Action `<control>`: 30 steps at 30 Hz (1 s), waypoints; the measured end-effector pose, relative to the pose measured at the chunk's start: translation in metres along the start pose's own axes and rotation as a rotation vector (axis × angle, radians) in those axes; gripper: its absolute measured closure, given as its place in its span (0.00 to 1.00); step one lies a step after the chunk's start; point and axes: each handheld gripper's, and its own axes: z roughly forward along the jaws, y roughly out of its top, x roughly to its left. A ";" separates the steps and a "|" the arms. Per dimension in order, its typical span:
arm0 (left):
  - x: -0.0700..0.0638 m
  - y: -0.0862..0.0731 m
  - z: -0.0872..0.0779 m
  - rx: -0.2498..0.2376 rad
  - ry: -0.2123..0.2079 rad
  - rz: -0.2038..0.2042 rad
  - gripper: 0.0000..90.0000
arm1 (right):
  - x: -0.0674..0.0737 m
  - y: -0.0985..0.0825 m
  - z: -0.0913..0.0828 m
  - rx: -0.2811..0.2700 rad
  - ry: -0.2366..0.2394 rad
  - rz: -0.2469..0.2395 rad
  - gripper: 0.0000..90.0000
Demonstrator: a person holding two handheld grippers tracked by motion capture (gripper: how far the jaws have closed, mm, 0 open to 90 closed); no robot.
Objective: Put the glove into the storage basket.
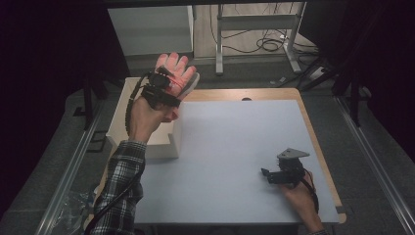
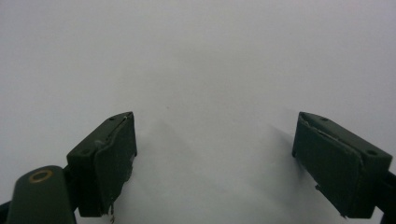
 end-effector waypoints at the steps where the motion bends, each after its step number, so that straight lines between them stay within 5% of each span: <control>1: 0.000 0.000 0.000 0.000 0.000 0.000 0.49 | 0.000 0.000 0.000 0.000 0.000 0.000 0.16; 8: 0.025 -0.010 0.007 0.019 0.063 -0.092 0.48 | 0.000 0.000 0.000 0.000 -0.002 -0.002 0.16; 18: 0.045 -0.021 0.039 0.044 0.079 -0.185 0.47 | 0.000 0.000 0.000 0.000 -0.001 -0.001 0.16; 30: 0.057 -0.036 0.080 0.074 0.103 -0.238 0.46 | 0.000 0.000 0.000 0.000 -0.002 -0.002 0.16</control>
